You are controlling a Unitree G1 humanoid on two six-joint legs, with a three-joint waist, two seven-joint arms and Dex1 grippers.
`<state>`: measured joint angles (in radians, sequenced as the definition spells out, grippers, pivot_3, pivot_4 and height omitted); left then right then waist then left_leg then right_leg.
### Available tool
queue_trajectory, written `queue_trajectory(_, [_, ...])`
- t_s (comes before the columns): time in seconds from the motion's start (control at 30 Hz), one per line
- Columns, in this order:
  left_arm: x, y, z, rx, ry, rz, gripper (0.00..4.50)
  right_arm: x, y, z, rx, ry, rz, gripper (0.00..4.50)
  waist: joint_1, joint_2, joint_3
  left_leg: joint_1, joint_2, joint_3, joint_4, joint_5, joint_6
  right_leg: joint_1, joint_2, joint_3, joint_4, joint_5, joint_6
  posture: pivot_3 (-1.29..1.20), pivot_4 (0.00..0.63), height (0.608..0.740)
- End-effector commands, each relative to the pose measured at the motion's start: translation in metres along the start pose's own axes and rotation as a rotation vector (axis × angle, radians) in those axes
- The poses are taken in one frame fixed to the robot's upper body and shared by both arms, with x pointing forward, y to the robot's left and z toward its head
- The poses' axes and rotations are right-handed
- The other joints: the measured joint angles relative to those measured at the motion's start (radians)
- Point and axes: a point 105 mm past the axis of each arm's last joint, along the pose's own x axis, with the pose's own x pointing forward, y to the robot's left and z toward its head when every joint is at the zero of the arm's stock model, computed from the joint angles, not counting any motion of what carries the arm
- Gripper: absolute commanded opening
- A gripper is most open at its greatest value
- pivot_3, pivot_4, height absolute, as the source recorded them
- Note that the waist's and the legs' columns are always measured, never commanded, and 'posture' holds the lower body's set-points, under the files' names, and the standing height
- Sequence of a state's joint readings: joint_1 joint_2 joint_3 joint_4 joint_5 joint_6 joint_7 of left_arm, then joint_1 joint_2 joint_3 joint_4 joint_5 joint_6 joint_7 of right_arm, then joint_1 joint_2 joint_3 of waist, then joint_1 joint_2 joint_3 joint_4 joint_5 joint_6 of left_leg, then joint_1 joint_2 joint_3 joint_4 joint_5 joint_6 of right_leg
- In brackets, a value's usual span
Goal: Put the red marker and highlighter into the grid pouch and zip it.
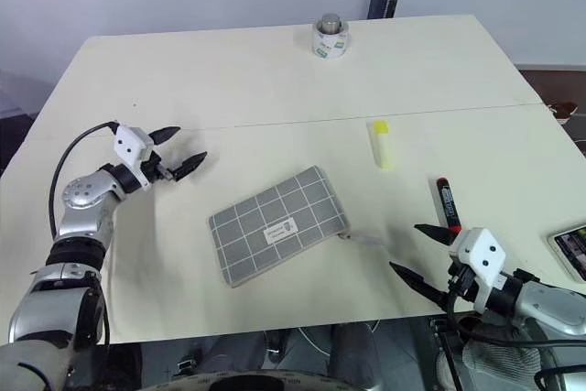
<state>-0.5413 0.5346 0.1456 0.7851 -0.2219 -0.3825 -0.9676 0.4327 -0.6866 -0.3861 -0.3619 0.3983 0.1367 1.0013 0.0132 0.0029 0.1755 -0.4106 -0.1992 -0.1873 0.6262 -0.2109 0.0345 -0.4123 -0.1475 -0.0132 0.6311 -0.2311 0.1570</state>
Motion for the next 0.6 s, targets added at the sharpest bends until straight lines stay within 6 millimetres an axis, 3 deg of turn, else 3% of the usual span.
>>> queue_trajectory(0.03, [-0.01, 0.007, 0.022, 0.056, -0.067, -0.014, 4.5, 0.007, -0.01, 0.017, -0.007, -0.068, -0.03, 4.45, -0.001, 0.0, 0.0, 0.0, 0.0, 0.0, 0.0, 0.0, 0.0, 0.0, 0.0, 0.0, 0.0, 0.0, 0.0, 0.0, 0.15, 0.74])
queue_trajectory(0.13, [-0.019, 0.002, 0.031, 0.122, -0.102, -0.041, 4.5, 0.018, -0.014, 0.032, 0.005, -0.129, -0.036, 4.45, 0.0, 0.0, 0.0, 0.0, 0.0, 0.001, 0.001, 0.0, 0.0, 0.0, 0.0, 0.001, 0.0, 0.0, -0.003, 0.0, 0.15, 0.74])
queue_trajectory(0.23, [-0.037, -0.022, 0.037, 0.219, -0.123, -0.178, 4.5, 0.048, -0.011, 0.059, 0.039, -0.255, -0.019, 3.61, -0.008, 0.0, 0.0, 0.0, 0.001, 0.001, 0.0, 0.0, 0.0, -0.001, 0.001, 0.001, 0.0, -0.001, -0.004, 0.0, 0.15, 0.74])
queue_trajectory(0.37, [-0.06, -0.061, 0.024, 0.346, -0.07, -0.37, 4.5, 0.103, 0.007, 0.085, 0.033, -0.363, 0.035, 1.53, -0.014, 0.001, 0.0, 0.001, 0.003, 0.006, -0.005, 0.0, 0.0, -0.004, 0.001, 0.006, 0.0, 0.0, -0.005, 0.0, 0.15, 0.74])
queue_trajectory(0.47, [-0.068, -0.073, 0.02, 0.327, -0.072, -0.398, 4.5, 0.124, 0.02, 0.091, 0.02, -0.377, 0.093, 0.02, 0.001, 0.001, 0.0, 0.001, 0.004, 0.006, -0.006, 0.001, -0.001, -0.01, 0.003, 0.007, 0.0, 0.0, -0.005, 0.0, 0.15, 0.74])
queue_trajectory(0.6, [-0.081, -0.107, 0.018, 0.428, -0.098, -0.54, 4.5, 0.152, 0.033, 0.088, -0.045, -0.323, 0.165, 0.02, 0.003, 0.0, 0.0, 0.001, 0.003, 0.007, -0.006, 0.0, 0.0, -0.01, 0.007, 0.009, -0.002, 0.002, -0.008, 0.0, 0.15, 0.74])
